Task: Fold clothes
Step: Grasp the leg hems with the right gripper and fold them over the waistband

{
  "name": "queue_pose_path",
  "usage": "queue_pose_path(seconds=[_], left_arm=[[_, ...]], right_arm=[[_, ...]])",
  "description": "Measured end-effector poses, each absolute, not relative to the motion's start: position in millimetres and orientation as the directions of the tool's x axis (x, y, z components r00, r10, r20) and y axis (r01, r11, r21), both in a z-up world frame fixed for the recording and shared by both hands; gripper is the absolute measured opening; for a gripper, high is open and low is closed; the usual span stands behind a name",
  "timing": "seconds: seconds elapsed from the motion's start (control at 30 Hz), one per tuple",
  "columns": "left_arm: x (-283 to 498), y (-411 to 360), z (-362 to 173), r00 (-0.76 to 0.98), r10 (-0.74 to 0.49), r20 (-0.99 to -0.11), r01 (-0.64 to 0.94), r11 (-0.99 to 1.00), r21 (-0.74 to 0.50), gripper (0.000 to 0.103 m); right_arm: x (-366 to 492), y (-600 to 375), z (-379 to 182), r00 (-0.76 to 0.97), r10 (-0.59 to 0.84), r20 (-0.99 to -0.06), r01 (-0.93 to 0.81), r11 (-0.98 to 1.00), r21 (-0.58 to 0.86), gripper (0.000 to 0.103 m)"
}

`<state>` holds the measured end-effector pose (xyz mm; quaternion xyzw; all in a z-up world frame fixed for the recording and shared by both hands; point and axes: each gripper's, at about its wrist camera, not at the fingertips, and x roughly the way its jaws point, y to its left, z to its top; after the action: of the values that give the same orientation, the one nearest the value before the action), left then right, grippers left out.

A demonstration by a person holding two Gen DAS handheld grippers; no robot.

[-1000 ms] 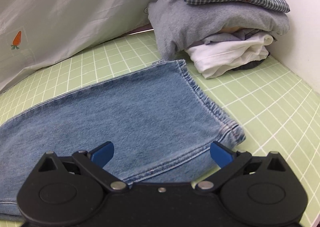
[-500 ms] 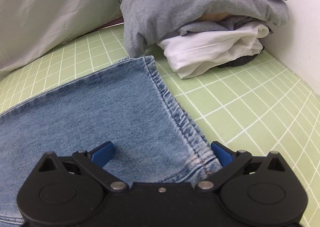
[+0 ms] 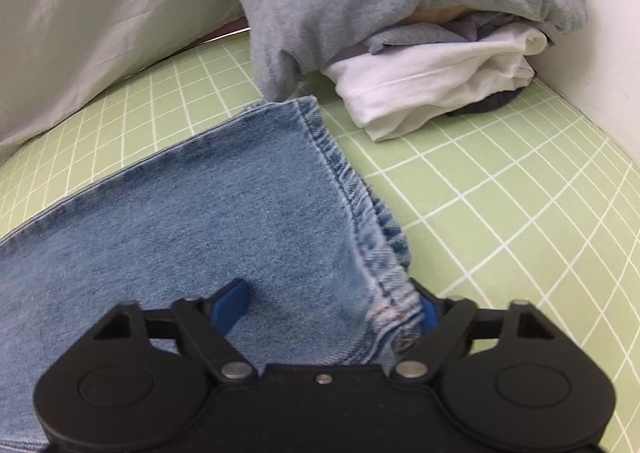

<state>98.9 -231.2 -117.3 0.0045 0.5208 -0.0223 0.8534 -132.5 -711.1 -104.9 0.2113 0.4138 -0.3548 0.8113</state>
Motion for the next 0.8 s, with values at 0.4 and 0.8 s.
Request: queue_pose_path(seconds=[0.4,0.8], left_arm=[[85.2,-201.8,-76.7,0.501,-0.158,-0.851,0.110,0.987,-0.119,0.103],[82.9,-155.5,-60.2,0.522,-0.183,-0.833,0.226,0.972,-0.072,0.103]], right_arm=[[-114.6,-652.7,-17.7,0.571,-0.421,-0.705,0.655,0.751,0.083,0.019],[-31.8,-466.2,-17.7,0.668,-0.330,-0.666,0.387,0.920,-0.068,0.021]])
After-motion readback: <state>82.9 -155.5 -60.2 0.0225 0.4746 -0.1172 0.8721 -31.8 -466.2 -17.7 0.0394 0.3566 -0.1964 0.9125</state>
